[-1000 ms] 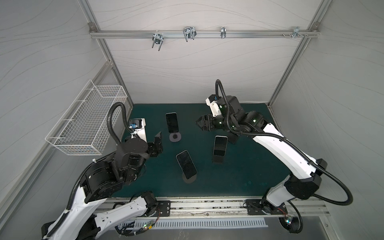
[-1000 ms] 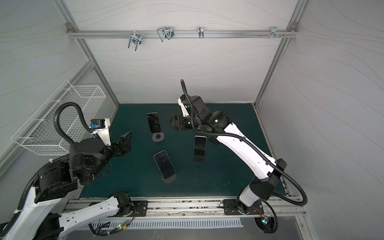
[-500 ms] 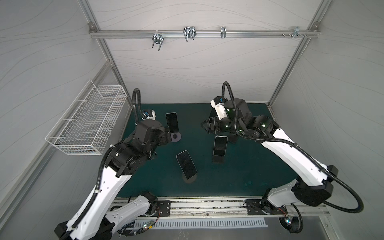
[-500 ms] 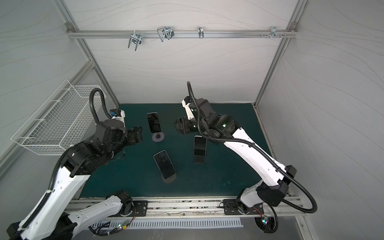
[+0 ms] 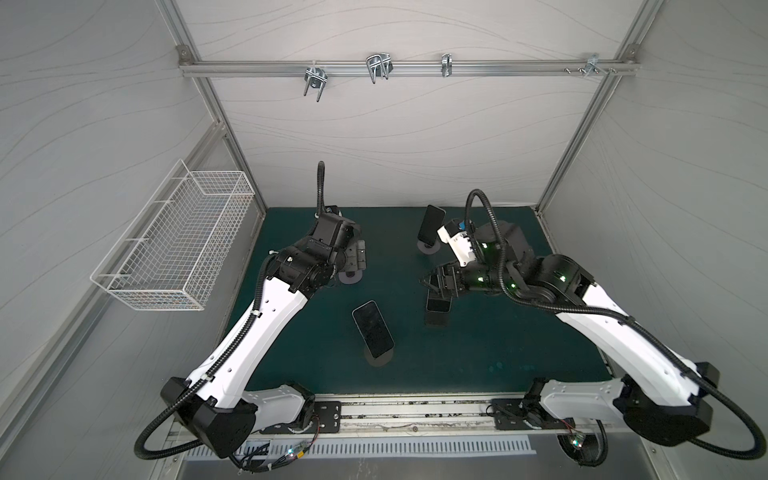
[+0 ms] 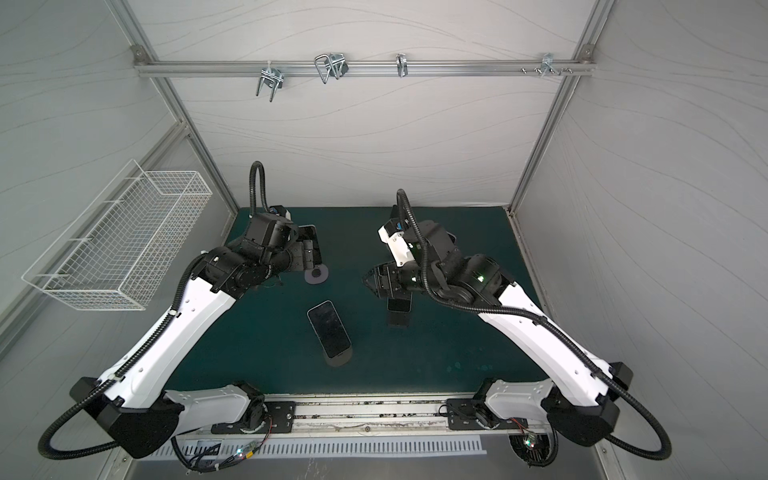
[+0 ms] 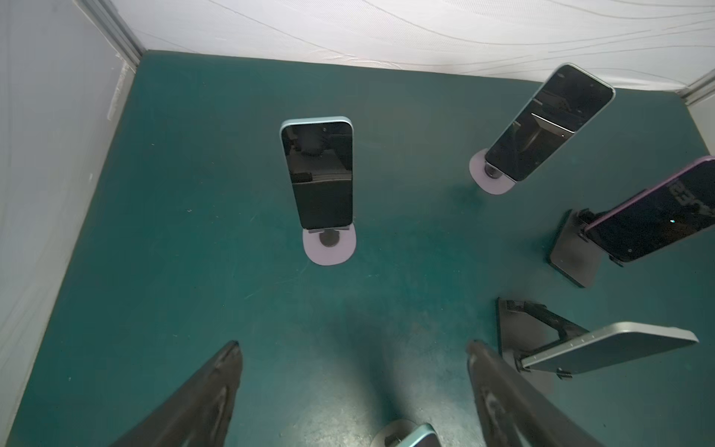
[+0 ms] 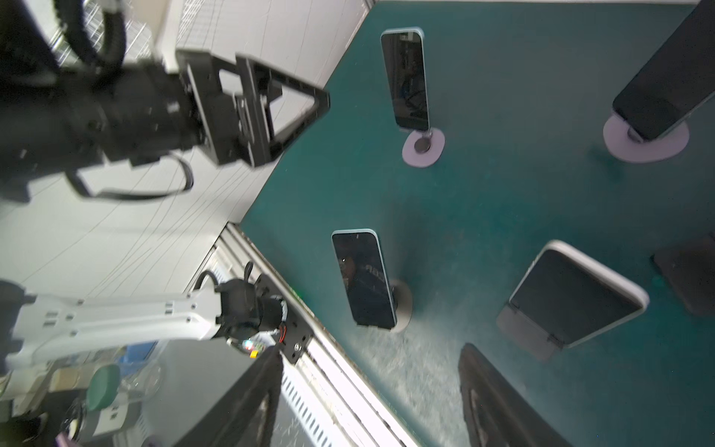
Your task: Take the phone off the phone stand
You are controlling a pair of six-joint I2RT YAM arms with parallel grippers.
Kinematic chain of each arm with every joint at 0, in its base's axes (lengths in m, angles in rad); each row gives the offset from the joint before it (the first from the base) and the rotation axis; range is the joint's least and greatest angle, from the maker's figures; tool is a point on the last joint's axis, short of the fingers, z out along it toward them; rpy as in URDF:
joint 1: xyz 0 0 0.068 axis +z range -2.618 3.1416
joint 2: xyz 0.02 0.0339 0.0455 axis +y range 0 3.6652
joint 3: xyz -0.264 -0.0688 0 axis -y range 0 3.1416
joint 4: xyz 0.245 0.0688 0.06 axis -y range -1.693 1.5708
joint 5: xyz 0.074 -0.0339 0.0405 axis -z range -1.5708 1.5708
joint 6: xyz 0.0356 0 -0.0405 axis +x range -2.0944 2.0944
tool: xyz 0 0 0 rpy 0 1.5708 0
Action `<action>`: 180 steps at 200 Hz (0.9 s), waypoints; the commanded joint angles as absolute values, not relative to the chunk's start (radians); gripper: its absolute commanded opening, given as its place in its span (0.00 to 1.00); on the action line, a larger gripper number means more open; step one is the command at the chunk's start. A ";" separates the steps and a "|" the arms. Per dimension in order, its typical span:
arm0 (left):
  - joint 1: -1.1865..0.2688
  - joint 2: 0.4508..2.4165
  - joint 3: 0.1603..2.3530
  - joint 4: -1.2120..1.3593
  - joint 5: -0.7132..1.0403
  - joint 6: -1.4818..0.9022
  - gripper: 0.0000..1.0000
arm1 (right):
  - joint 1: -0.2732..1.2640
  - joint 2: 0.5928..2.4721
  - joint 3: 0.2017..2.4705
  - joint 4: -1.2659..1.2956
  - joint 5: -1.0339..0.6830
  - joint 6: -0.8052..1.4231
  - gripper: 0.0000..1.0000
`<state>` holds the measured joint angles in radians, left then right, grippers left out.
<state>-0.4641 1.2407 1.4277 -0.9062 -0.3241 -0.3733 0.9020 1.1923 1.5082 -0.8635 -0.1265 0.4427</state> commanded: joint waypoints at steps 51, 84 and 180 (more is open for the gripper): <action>-0.395 1.171 1.354 -0.799 -0.308 -0.321 0.95 | 0.904 1.125 1.448 -0.885 -0.120 0.452 0.73; -0.392 1.211 1.334 -0.767 -0.327 -0.301 0.99 | 0.904 1.161 1.487 -0.851 -0.105 0.454 0.73; -0.289 1.443 1.431 -0.721 -0.183 -0.294 0.99 | 0.898 1.243 1.562 -0.828 -0.156 0.433 0.74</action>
<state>-0.3107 1.3827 1.3502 -0.7399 -0.2134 -0.3023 0.9020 1.2301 1.5295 -0.8452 -0.1345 0.4435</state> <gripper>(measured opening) 0.987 0.739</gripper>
